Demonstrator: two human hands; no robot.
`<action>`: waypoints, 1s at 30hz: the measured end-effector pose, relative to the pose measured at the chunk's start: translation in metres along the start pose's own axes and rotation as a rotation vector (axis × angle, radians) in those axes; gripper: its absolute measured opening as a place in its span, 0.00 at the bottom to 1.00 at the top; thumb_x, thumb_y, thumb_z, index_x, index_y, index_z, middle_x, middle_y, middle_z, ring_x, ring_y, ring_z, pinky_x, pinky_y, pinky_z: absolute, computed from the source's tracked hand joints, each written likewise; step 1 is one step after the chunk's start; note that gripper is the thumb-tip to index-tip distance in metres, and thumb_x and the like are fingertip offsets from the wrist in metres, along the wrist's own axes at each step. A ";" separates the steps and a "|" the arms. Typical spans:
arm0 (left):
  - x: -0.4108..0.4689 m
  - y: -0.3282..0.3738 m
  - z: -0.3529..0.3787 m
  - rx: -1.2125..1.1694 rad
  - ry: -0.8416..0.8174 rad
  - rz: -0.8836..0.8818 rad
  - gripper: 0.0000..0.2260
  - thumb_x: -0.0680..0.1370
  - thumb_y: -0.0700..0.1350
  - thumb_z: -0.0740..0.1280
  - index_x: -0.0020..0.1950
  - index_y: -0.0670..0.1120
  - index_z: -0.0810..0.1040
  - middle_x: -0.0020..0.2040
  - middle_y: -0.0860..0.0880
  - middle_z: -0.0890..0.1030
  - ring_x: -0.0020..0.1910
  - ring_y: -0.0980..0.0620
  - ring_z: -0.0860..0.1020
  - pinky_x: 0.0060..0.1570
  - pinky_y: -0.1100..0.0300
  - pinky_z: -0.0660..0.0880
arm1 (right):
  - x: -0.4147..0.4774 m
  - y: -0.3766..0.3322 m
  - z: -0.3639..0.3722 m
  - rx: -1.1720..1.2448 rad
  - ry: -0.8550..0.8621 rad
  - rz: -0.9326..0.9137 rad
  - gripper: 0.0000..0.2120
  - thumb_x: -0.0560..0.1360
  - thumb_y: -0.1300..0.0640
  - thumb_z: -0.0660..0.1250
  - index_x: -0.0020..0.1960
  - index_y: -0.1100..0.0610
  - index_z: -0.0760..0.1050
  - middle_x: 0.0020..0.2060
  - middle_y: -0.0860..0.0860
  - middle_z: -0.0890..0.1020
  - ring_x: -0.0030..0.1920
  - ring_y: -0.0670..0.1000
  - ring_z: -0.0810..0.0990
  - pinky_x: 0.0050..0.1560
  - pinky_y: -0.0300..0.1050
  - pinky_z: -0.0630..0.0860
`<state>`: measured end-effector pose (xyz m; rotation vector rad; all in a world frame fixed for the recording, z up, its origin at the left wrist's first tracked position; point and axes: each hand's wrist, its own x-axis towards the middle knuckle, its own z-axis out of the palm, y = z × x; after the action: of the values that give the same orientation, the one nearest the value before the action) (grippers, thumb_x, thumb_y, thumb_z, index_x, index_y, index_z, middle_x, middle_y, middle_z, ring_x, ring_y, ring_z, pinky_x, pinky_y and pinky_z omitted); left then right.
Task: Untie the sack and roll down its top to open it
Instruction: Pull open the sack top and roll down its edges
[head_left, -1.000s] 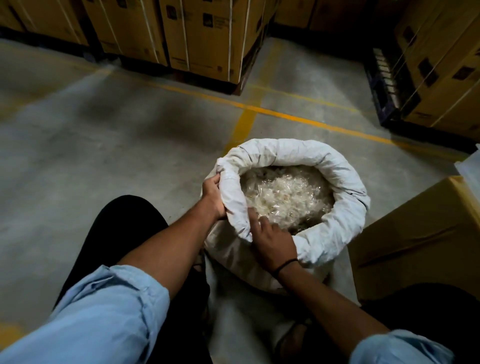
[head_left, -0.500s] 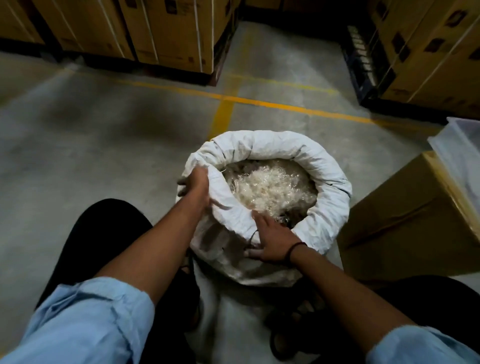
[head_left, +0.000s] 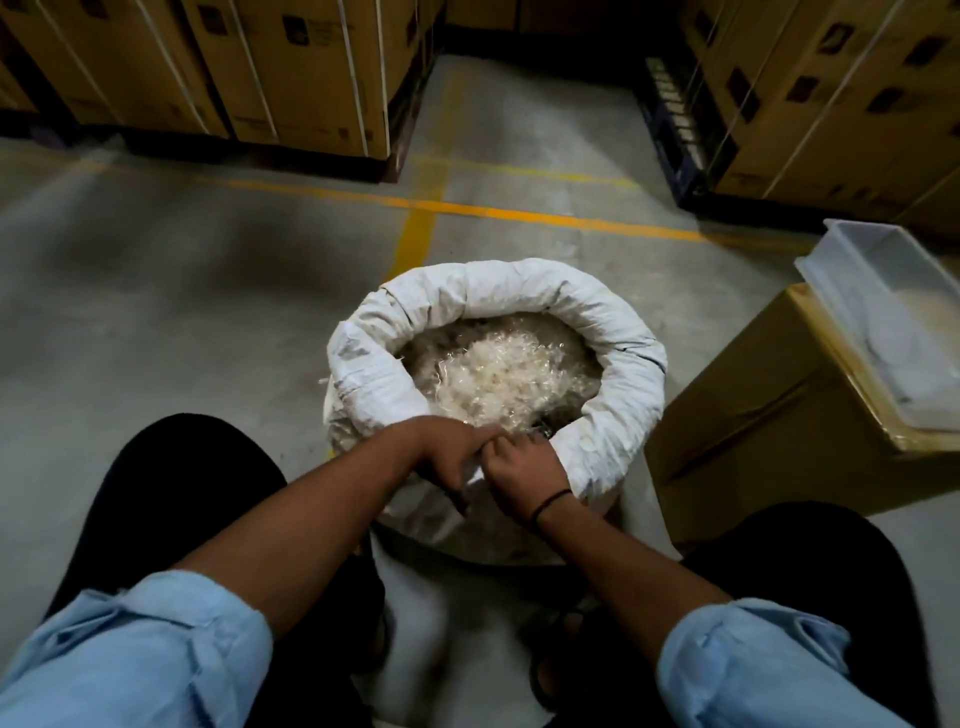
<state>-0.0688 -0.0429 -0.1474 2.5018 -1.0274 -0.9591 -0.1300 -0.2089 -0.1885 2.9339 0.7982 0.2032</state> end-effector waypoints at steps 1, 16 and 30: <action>-0.002 0.001 0.007 0.063 0.037 -0.030 0.54 0.62 0.58 0.83 0.80 0.50 0.57 0.66 0.45 0.79 0.62 0.45 0.78 0.56 0.62 0.70 | -0.003 0.000 0.001 -0.067 0.124 -0.063 0.08 0.68 0.59 0.68 0.47 0.60 0.78 0.37 0.56 0.79 0.34 0.59 0.79 0.35 0.50 0.72; 0.001 0.035 0.044 0.540 0.244 -0.283 0.19 0.80 0.47 0.63 0.69 0.42 0.69 0.65 0.40 0.77 0.65 0.40 0.75 0.66 0.47 0.67 | 0.003 0.020 -0.025 0.661 -0.649 0.211 0.45 0.64 0.48 0.81 0.75 0.57 0.63 0.69 0.55 0.75 0.66 0.55 0.75 0.62 0.42 0.70; -0.012 0.030 0.026 0.238 0.042 -0.343 0.28 0.65 0.63 0.78 0.60 0.54 0.79 0.56 0.50 0.84 0.55 0.47 0.82 0.51 0.56 0.77 | -0.014 -0.004 0.007 0.204 -0.313 -0.100 0.30 0.60 0.47 0.77 0.56 0.61 0.76 0.43 0.56 0.83 0.43 0.59 0.81 0.46 0.51 0.72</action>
<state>-0.1085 -0.0559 -0.1468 2.9508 -0.7514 -0.9121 -0.1424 -0.2131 -0.1974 2.9854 0.9600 -0.3564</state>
